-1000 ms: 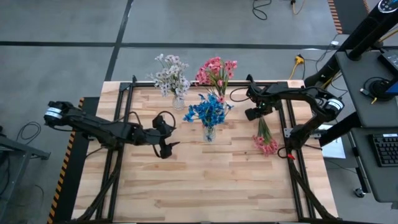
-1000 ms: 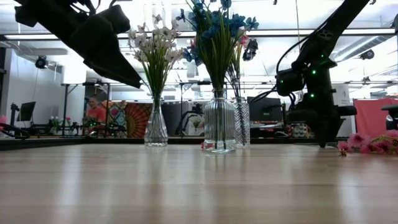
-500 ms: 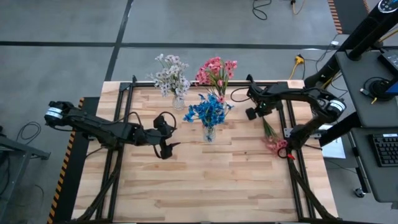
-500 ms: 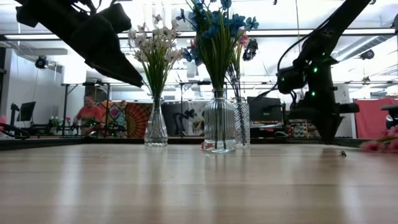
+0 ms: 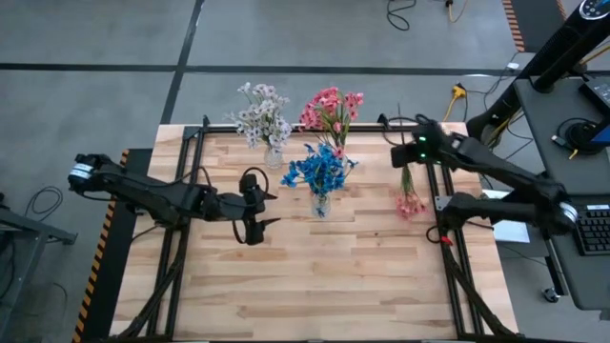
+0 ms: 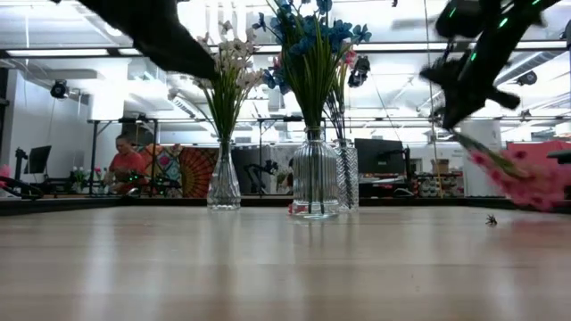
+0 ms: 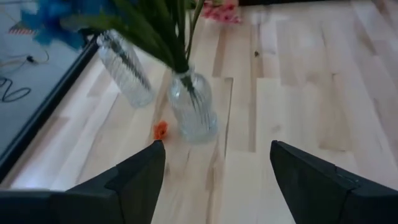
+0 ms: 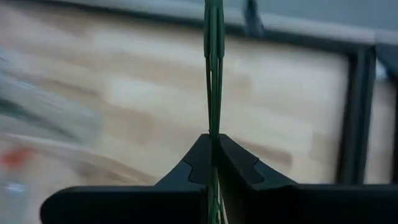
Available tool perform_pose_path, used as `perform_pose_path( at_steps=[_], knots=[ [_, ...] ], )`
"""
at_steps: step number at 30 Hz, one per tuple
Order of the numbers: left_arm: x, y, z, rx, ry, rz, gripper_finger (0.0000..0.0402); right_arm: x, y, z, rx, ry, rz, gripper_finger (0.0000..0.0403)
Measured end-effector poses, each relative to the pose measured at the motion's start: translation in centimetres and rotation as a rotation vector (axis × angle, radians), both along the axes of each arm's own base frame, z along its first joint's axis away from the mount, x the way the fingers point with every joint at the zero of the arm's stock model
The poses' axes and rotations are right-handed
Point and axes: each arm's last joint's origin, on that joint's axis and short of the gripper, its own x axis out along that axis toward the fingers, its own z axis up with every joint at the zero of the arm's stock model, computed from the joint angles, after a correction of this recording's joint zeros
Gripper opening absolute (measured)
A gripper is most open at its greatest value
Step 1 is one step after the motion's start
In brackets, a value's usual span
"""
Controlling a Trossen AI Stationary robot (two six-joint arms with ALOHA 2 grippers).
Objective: Sort flowers into vase by color
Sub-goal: Put the pink flowers into the right transparent vase
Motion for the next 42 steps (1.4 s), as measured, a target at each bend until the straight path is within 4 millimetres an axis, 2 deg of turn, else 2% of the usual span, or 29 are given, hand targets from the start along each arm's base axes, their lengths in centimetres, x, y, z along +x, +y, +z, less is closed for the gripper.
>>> perform_pose_path(
  at_steps=[7, 10, 12, 15, 18, 21, 23, 29, 33, 42],
  knots=[
    [0.1, -1.1, 3.3, 0.025, -0.016, -0.057, 0.0271, -1.7, 3.7, 4.6, -0.25, -0.333, 0.121, 0.0013],
    [0.0, -2.2, 5.1, 0.046, -0.051, -0.117, 0.0271, -3.3, 5.6, 6.1, -0.336, -0.469, 0.194, 0.0012],
    [-0.1, -3.1, 6.4, 0.07, -0.085, -0.171, 0.0271, -4.0, 6.6, 6.7, -0.368, -0.531, 0.249, 0.0012],
    [0.1, -4.3, 8.3, 0.109, -0.19, -0.244, 0.0271, -3.8, 7.5, 7.3, -0.382, -0.588, 0.369, 0.0012],
    [0.4, -5.1, 9.6, 0.152, -0.32, -0.292, 0.0271, -2.7, 8.4, 7.5, -0.367, -0.625, 0.57, 0.0012],
    [0.8, -5.4, 10.3, 0.176, -0.41, -0.3, 0.0271, -0.5, 9.2, 7.0, -0.313, -0.598, 0.748, 0.0012],
    [1.2, -5.6, 10.5, 0.188, -0.45, -0.3, 0.0271, 1.1, 10.0, 6.5, -0.283, -0.559, 0.845, 0.0012],
    [3.6, -6.6, 10.5, 0.238, -0.537, -0.298, 0.0271, 3.1, 13.4, 5.4, -0.228, -0.501, 1.106, 0.0012],
    [5.6, -7.3, 10.8, 0.241, -0.541, -0.295, 0.0271, 4.6, 15.8, 4.5, -0.188, -0.476, 1.229, 0.0012],
    [10.2, -8.5, 9.6, 0.312, -0.48, -0.3, 0.0271, 9.1, 20.5, 2.5, -0.235, -0.484, 1.425, 0.0012]
  ],
)
